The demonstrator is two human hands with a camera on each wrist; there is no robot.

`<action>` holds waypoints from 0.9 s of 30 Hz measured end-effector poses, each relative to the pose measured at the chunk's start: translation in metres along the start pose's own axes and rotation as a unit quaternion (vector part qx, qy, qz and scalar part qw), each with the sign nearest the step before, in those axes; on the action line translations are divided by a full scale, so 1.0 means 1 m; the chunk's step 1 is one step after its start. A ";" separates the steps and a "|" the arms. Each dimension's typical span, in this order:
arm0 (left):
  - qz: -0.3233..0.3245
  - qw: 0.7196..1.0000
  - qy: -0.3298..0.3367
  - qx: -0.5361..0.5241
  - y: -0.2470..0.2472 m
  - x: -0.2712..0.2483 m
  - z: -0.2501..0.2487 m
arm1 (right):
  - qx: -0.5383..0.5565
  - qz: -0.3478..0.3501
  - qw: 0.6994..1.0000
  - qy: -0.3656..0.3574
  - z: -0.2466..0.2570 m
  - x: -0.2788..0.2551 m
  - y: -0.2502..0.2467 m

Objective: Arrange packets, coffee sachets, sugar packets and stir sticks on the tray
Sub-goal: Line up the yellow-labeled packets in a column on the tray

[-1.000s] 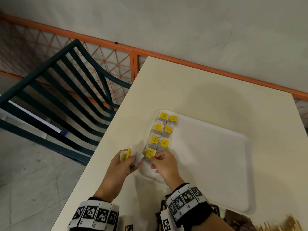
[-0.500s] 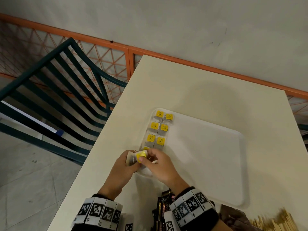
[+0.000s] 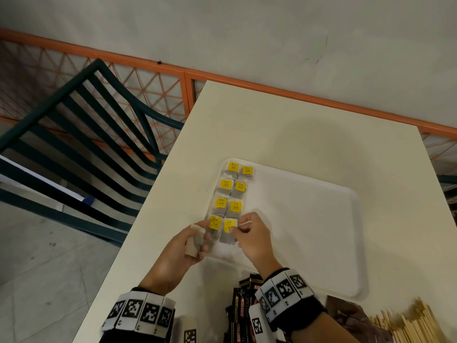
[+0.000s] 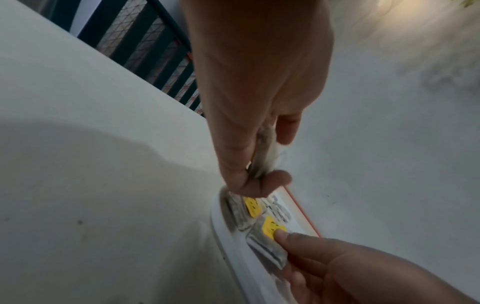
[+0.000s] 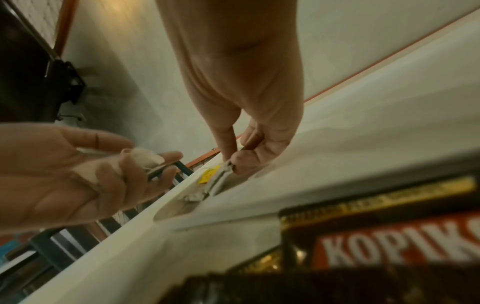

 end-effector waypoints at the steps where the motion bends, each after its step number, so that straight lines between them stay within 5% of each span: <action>1: -0.004 1.000 0.000 -0.003 -0.003 0.000 0.000 | -0.010 -0.008 1.000 -0.005 0.000 0.000 0.001; 17: -0.036 0.947 0.151 0.283 0.005 0.011 -0.004 | -0.112 -0.012 0.992 -0.060 0.001 -0.034 -0.061; 22: -0.003 0.889 0.187 0.417 0.017 0.011 -0.002 | -0.124 0.020 0.991 -0.042 -0.018 -0.069 -0.082; 27: -0.038 0.759 0.297 0.578 0.016 0.006 -0.008 | -0.179 0.042 0.981 -0.065 -0.033 -0.100 -0.077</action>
Point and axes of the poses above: each hand's wrist, its own x-axis towards the middle knuckle, its own y-axis out of the palm, z = x × y, the point moved 6 cm from there along x, towards the middle knuckle, and after that the axes turned 14 degrees about -x, right-handed, at the moved point
